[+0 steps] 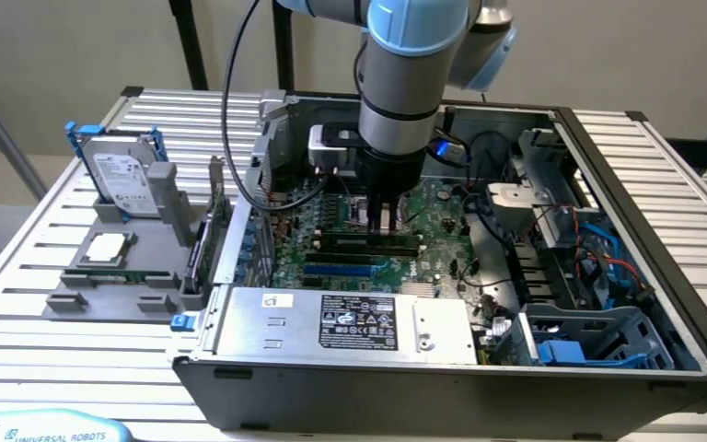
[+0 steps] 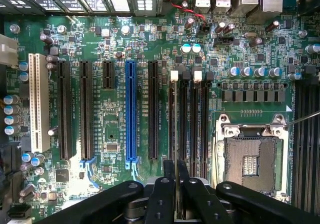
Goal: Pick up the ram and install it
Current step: 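Insert the ram into the slot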
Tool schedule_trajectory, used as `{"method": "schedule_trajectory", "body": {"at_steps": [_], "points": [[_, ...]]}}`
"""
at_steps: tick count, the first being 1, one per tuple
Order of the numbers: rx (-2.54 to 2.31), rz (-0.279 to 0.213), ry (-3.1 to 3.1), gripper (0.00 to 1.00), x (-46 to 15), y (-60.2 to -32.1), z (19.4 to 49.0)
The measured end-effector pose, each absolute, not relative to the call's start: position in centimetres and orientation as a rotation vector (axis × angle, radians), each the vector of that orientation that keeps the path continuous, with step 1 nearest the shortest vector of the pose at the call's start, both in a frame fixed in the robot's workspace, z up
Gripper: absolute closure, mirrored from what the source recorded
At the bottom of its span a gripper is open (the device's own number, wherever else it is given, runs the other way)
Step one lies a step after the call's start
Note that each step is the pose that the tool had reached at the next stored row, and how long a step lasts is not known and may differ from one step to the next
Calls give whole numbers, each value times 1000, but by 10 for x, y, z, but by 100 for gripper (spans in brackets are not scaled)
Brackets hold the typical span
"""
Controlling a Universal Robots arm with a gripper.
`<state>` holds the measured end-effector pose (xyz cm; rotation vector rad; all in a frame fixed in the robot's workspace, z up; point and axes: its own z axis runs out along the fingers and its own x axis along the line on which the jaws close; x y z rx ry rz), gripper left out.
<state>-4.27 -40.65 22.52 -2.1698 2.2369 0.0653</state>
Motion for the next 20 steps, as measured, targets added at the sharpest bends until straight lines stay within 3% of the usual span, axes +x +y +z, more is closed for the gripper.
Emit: {"method": "schedule_trajectory", "body": {"at_steps": [10, 13, 20], "points": [[-2171, 62, 2238, 87, -43, -406, 223], [-2171, 62, 2238, 79, -43, -406, 223], [-2172, 66, 2240, 79, -43, -406, 244]]}}
